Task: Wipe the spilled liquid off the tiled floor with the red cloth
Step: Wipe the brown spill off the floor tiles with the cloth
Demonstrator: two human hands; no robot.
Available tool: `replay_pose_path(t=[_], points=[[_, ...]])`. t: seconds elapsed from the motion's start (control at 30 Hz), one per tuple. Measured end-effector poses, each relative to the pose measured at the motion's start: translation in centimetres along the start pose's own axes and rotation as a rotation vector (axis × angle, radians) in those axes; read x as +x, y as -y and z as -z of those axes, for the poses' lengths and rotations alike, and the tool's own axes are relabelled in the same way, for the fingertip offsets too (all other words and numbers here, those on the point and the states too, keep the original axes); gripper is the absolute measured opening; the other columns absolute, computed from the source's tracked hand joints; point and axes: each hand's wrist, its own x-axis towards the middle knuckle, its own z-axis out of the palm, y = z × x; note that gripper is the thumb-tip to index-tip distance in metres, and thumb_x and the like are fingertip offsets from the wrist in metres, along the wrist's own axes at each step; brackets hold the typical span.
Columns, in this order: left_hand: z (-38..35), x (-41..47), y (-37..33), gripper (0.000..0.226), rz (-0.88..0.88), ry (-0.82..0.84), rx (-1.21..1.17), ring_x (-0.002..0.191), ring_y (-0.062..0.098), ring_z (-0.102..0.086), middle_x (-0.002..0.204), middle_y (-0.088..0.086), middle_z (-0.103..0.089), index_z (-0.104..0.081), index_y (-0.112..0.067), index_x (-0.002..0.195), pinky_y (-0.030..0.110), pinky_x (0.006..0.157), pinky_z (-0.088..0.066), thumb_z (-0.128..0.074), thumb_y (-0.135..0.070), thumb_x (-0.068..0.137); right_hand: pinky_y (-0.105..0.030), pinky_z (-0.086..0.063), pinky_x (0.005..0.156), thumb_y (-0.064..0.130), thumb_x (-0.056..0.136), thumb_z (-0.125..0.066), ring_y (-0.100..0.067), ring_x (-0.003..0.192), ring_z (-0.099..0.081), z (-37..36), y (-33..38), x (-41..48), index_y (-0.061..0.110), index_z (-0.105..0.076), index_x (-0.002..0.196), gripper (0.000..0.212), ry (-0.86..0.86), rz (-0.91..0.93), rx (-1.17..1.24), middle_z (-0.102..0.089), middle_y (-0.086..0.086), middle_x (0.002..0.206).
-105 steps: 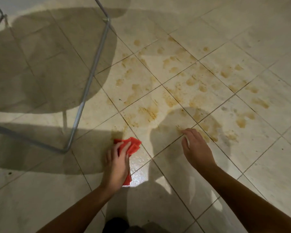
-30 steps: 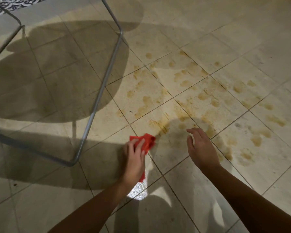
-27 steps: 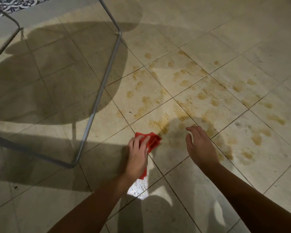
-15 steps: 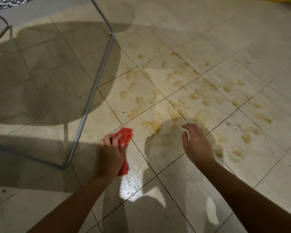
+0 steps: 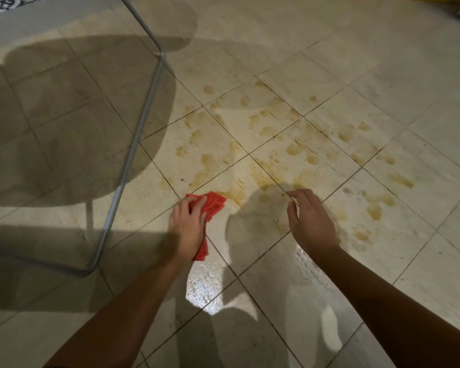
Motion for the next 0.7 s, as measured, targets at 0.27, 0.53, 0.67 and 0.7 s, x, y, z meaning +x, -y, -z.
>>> replay_pose_path(t=[0.27, 0.53, 0.67, 0.7], points=[[-2.4, -6.0, -4.1, 0.041, -0.500, 0.147, -0.048, 0.091, 0.022, -0.054, 0.108, 0.008, -0.058, -0.050, -0.016, 0.121, 0.031, 0.073, -0.055, -0.052, -0.027, 0.081, -0.032, -0.040, 0.092, 0.013, 0.094, -0.041, -0.023, 0.111, -0.049, 0.7, -1.9, -0.9, 0.003, -0.052, 0.119, 0.029, -0.004, -0.067, -0.012, -0.054, -0.012, 0.119], [-1.8, -0.2, -4.2, 0.043, -0.302, 0.184, -0.033, 0.121, 0.025, -0.036, 0.136, 0.008, -0.038, -0.034, -0.024, 0.138, 0.038, 0.106, -0.034, -0.041, -0.022, 0.095, -0.031, -0.040, 0.091, 0.012, 0.094, -0.041, -0.023, 0.110, -0.049, 1.1, -3.0, -1.3, 0.004, -0.052, 0.118, 0.028, -0.029, -0.091, -0.014, -0.054, -0.010, 0.119], [-0.4, -0.9, -2.1, 0.043, -0.123, 0.084, -0.028, 0.114, 0.025, -0.036, 0.131, 0.012, -0.042, -0.039, -0.016, 0.136, 0.037, 0.101, -0.032, -0.041, -0.025, 0.094, -0.031, -0.041, 0.090, 0.011, 0.093, -0.042, -0.023, 0.109, -0.050, 1.3, -3.9, -1.9, 0.004, -0.053, 0.118, 0.028, -0.042, -0.106, -0.019, -0.055, -0.011, 0.118], [-0.2, -1.8, -2.0, 0.042, -0.084, 0.069, -0.043, 0.111, 0.026, -0.037, 0.129, 0.013, -0.043, -0.041, -0.015, 0.134, 0.038, 0.098, -0.033, -0.042, -0.025, 0.093, -0.031, -0.041, 0.089, 0.011, 0.093, -0.043, -0.024, 0.108, -0.050, 1.3, -4.0, -2.0, 0.003, -0.053, 0.117, 0.028, -0.042, -0.107, -0.017, -0.056, -0.011, 0.117]])
